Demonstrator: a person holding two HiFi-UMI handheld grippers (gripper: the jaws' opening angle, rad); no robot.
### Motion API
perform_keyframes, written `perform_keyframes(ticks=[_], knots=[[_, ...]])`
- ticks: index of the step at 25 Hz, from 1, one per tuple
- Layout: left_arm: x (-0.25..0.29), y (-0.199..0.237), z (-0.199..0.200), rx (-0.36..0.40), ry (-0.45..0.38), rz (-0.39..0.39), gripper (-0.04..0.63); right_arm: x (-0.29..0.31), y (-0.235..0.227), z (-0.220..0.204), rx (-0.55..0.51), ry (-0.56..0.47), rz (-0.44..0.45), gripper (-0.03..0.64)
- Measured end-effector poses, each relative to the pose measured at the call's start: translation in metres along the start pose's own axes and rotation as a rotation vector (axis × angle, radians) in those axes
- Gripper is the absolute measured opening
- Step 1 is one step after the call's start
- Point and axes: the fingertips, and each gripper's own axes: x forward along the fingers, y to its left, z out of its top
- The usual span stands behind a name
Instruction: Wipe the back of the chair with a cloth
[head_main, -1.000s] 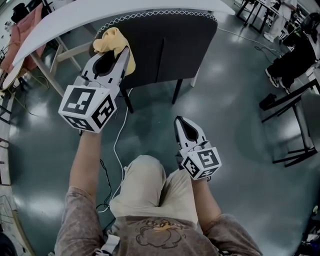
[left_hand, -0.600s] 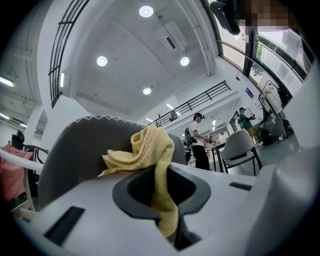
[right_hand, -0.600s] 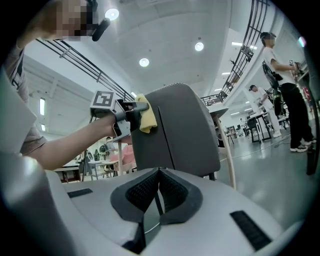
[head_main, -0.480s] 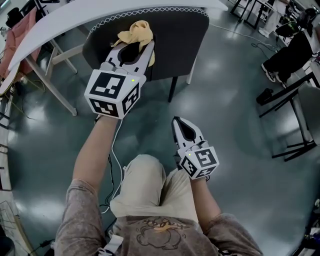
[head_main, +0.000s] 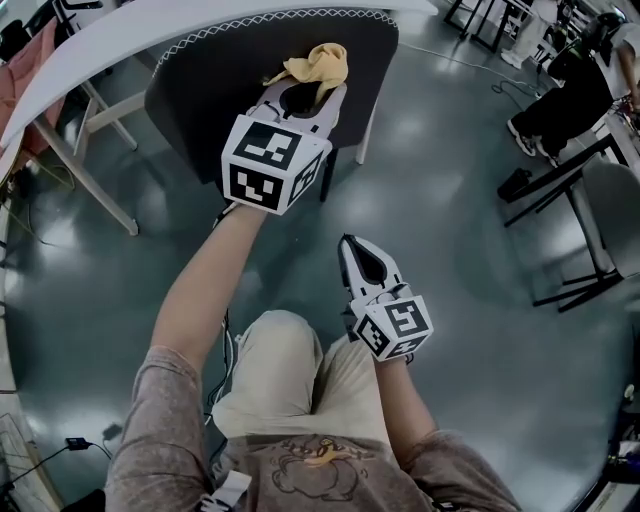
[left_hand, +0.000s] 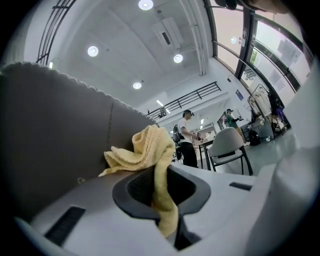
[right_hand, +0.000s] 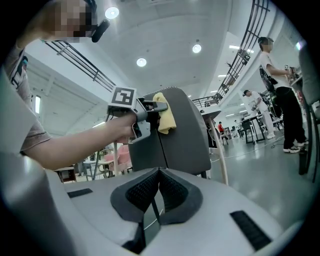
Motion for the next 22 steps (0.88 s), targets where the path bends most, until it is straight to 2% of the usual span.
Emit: perform_keyframes(ticks=[11, 17, 22], knots=[[0.056, -0.057, -0.017, -0.026, 0.000, -0.119, 0.051, -0.019, -0.019, -0.003, 0.002, 0.003, -0.060, 0.025], [0.043, -0.078, -0.018, -0.035, -0.005, -0.149, 0.051, -0.028, -0.028, -0.005, 0.015, 0.002, -0.072, 0.025], [0.012, -0.064, -0.023, -0.044, -0.012, -0.121, 0.051, -0.023, -0.018, -0.009, 0.020, 0.000, -0.060, 0.025]])
